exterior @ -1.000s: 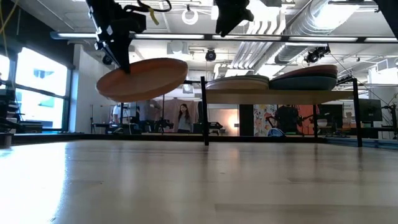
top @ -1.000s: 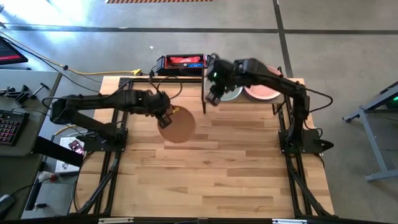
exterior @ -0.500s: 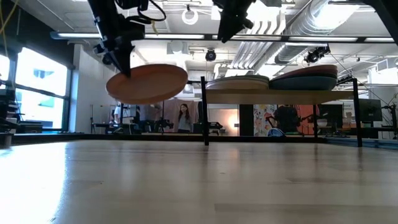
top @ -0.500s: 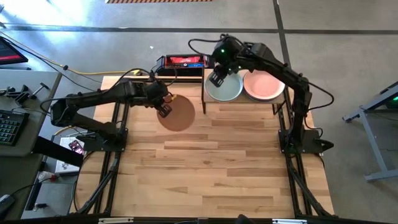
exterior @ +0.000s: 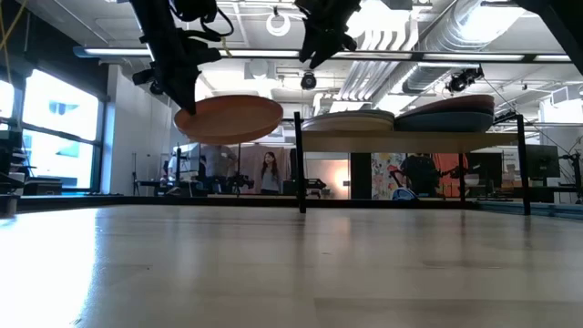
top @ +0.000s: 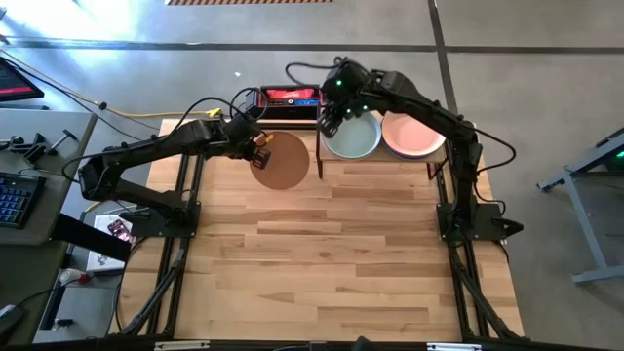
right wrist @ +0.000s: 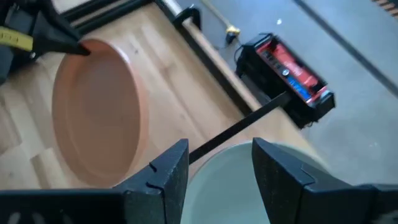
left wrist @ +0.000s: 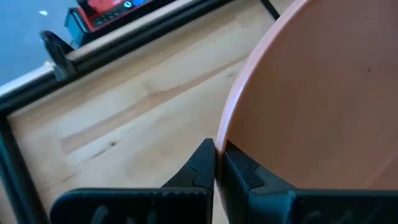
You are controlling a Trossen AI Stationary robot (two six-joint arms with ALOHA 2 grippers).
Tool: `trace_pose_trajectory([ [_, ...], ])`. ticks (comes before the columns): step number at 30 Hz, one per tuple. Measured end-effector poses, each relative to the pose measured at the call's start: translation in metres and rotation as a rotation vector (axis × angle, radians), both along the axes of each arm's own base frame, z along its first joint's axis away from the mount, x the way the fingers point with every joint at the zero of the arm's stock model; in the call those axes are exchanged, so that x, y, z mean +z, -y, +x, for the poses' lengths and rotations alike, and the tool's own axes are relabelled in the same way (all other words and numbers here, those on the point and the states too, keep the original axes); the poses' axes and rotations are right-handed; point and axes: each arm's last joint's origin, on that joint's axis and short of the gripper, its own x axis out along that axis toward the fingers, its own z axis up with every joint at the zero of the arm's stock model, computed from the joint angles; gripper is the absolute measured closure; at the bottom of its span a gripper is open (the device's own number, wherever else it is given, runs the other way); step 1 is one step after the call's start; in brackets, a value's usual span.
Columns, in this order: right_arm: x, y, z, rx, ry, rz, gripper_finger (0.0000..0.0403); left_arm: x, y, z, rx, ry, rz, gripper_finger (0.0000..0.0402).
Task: Place and stack plates onto a shelf
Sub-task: Stack the brown plate on top of the light blue plate on the shelf
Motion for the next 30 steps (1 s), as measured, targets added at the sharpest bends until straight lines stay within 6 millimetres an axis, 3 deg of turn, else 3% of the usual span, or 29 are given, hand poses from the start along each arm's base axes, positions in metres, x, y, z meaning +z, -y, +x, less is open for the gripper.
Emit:
trace_pose_trajectory([
  [19,-0.013,-0.06,0.027,0.021,-0.011,0.121,0.0265,0.002,0.025,0.015,-0.122,0.048,-0.01,0.0401],
  [30,-0.022,-0.085,0.032,-0.012,-0.073,0.165,0.0265,0.008,0.041,0.024,-0.202,0.107,0.042,0.0401],
])
